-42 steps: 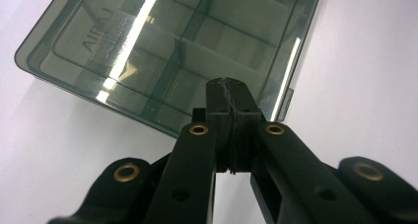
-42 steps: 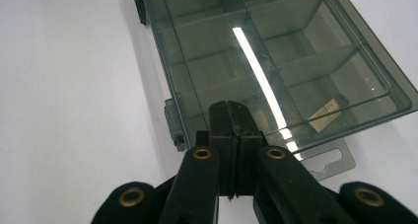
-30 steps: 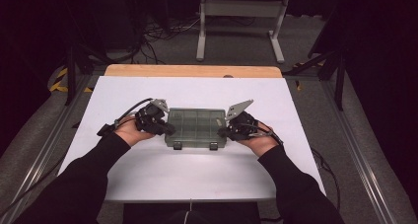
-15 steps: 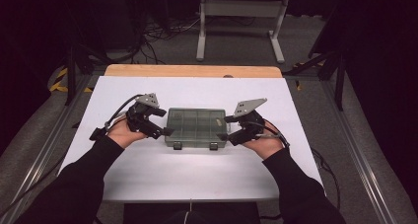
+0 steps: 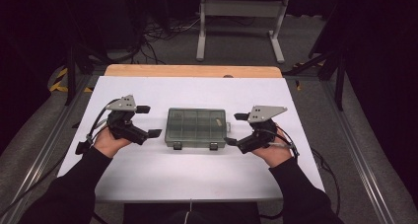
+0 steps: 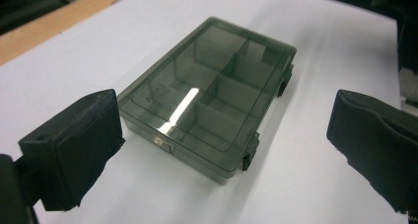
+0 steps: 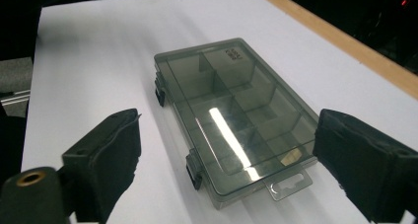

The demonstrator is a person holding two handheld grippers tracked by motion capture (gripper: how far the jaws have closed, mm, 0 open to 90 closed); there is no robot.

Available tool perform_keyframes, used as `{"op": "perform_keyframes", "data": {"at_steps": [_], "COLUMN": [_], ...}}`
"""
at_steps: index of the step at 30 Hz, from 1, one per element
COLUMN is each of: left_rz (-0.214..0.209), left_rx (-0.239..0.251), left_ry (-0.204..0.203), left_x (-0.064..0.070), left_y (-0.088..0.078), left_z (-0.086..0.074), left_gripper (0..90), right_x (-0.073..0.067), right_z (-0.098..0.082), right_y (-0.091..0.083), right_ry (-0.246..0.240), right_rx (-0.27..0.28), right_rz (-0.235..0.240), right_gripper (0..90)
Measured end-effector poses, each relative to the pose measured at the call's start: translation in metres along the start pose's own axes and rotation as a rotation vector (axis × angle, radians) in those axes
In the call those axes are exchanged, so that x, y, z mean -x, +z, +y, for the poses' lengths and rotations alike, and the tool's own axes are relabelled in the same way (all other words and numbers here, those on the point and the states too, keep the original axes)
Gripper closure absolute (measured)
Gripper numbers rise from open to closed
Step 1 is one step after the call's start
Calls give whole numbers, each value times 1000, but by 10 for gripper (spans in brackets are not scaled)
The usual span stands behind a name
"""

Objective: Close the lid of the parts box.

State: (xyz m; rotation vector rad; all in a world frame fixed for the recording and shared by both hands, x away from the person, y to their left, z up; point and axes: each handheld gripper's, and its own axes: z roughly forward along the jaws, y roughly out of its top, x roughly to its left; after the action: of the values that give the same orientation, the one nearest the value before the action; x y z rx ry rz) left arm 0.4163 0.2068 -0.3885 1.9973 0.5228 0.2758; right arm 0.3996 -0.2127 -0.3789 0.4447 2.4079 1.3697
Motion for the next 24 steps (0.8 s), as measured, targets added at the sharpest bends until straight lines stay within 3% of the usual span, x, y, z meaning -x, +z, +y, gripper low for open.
{"op": "perform_keyframes", "data": {"at_steps": [4,15,24], "left_rz": [37,122,147], "left_rx": [93,240,273], "left_ry": [2,-9,-48], "left_x": [6,22,25], "left_y": [-14,-30,-31], "left_z": [-15,-56,-86], "left_gripper": [8,22,23], "right_x": [-5,-16,-23], "right_z": [-7,-37,-62], "right_y": [-8,-17,-19], "right_ry": [-6,15,45], "right_rx": [47,147,197], "right_rz": [-25,-81,-135], "right_gripper": [72,43,32]}}
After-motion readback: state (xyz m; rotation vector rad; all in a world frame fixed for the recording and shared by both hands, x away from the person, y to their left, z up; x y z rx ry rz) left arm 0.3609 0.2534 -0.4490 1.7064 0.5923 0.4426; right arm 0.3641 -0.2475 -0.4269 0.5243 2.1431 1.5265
